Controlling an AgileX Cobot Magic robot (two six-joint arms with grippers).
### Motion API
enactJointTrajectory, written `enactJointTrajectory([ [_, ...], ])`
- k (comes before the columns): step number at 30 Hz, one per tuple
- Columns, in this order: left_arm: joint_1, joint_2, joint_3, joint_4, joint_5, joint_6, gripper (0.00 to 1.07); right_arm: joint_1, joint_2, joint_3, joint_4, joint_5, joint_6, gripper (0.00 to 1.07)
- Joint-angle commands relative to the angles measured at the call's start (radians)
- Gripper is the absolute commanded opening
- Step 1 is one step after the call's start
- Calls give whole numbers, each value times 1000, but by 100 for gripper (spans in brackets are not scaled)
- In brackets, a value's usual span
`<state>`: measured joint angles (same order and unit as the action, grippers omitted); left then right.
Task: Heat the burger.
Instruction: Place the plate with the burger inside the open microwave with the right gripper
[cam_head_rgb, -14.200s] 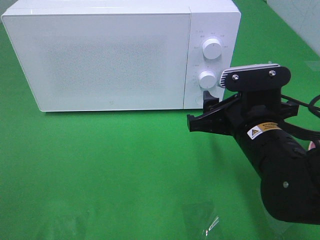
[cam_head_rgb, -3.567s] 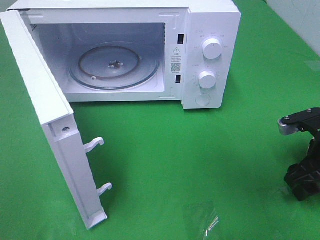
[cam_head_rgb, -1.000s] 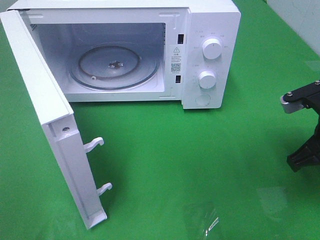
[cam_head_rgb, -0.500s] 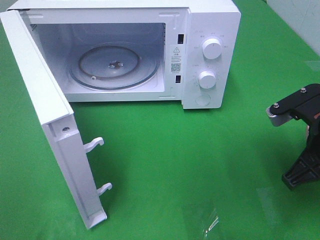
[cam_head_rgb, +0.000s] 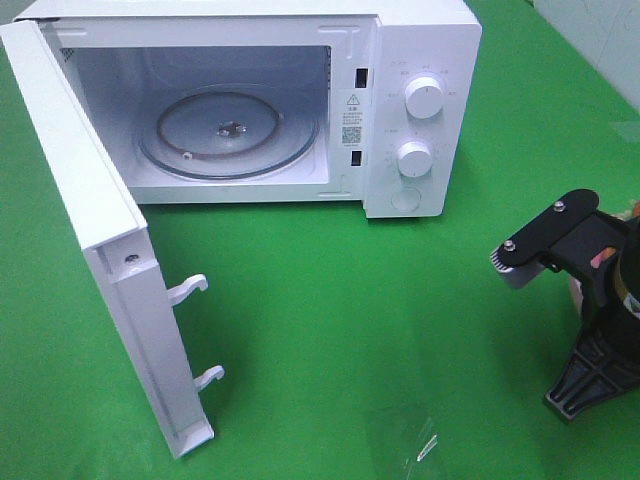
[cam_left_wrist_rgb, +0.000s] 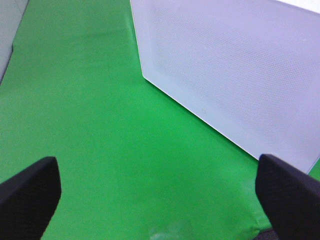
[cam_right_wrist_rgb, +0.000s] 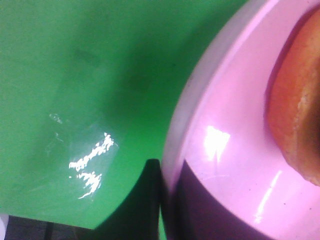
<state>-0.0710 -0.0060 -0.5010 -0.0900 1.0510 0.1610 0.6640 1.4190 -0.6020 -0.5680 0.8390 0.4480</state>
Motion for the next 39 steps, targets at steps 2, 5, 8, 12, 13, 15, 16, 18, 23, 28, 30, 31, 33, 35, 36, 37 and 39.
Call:
enactJointTrajectory([
  [2, -1, -23, 3, -6, -13, -3, 98, 67, -14, 2, -46, 28, 10, 0],
  [5, -1, -23, 3, -6, -13, -3, 98, 137, -14, 2, -52, 34, 6, 1],
  [8, -1, -23, 3, -6, -13, -3, 98, 175, -14, 2, -52, 42, 2, 1],
  [12, -1, -23, 3, -6, -13, -3, 98, 223, -14, 2, -53, 51, 2, 1],
  [13, -1, -23, 3, -6, -13, -3, 98, 250, -14, 2, -53, 52, -2, 1],
  [15, -1, -23, 3, -6, -13, -3, 98, 276, -14, 2, -53, 52, -10, 1],
  [16, -1, -23, 3, -6, -13, -3, 98, 276, -14, 2, -53, 52, -10, 1],
  [18, -1, -23, 3, -6, -13, -3, 98, 328, -14, 2, -73, 50, -16, 2],
  [23, -1, -23, 3, -6, -13, -3, 98, 378, -14, 2, -94, 52, -16, 2],
  [28, -1, -23, 3, -6, -13, -3, 98, 419, -14, 2, -101, 37, -77, 2],
  [30, -1, -23, 3, -6, -13, -3, 98, 420, -14, 2, -101, 22, -114, 2],
  [31, -1, -23, 3, -6, -13, -3, 98, 420, -14, 2, -101, 22, -114, 2],
  [33, -1, -23, 3, -6, -13, -3, 98, 420, -14, 2, -117, -10, -176, 3],
  [35, -1, -23, 3, -6, -13, -3, 98, 420, -14, 2, -146, -26, -195, 3],
  [36, -1, -23, 3, -6, -13, -3, 98, 420, -14, 2, -146, -26, -195, 3],
  [37, -1, -23, 3, -6, -13, -3, 98, 420, -14, 2, -175, -40, -200, 3],
  [39, -1, -23, 3, -6, -13, -3, 98, 420, -14, 2, -199, -59, -200, 3],
])
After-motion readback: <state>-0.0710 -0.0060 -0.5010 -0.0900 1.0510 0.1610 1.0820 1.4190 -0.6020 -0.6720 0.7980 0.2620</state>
